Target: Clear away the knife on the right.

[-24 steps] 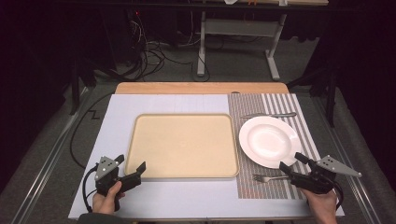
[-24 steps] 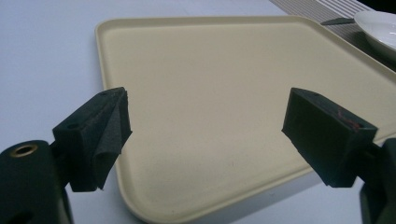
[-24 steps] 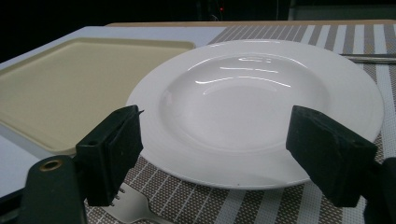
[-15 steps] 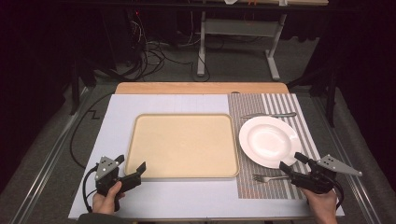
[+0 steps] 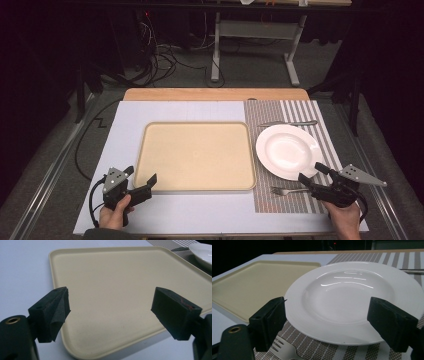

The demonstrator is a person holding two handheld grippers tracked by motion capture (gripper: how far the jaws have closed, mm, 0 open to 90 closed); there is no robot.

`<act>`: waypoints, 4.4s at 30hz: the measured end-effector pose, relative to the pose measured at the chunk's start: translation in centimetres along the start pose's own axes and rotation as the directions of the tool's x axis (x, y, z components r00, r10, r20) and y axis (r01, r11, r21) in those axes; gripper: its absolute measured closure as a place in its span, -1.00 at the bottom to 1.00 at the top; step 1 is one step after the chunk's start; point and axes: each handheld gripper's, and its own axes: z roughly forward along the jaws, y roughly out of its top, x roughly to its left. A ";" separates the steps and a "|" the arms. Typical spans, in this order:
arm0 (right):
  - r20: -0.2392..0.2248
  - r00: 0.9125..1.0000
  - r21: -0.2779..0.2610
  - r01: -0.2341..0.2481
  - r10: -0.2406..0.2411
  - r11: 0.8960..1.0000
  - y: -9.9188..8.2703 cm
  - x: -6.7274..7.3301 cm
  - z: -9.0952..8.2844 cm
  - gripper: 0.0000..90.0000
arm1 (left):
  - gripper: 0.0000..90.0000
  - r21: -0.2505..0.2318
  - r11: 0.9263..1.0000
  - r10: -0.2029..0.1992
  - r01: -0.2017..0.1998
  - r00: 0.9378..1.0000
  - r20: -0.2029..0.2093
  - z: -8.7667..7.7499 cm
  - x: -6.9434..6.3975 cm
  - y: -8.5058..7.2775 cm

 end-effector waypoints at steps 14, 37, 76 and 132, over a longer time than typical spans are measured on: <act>-0.011 1.000 0.009 0.021 -0.020 1.000 0.4 0.0 0.3 -0.62 | -0.65 -0.001 1.000 -0.002 0.002 1.000 -0.004 0.1 0.0 0.0; 0.006 0.999 -0.032 0.040 -0.039 0.999 1.5 -0.3 0.9 -0.47 | -0.65 0.008 1.000 0.004 -0.004 1.000 0.000 0.2 -0.1 -0.1; 0.043 0.998 -0.035 0.050 -0.048 0.998 3.0 -1.1 2.7 -0.51 | -0.65 0.015 1.000 0.018 -0.018 1.000 0.002 0.3 -0.2 -0.3; 0.148 0.988 0.051 -0.040 0.032 0.998 7.4 -5.5 8.7 -0.46 | -0.65 0.015 1.000 0.008 -0.008 1.000 -0.014 0.6 0.1 -0.3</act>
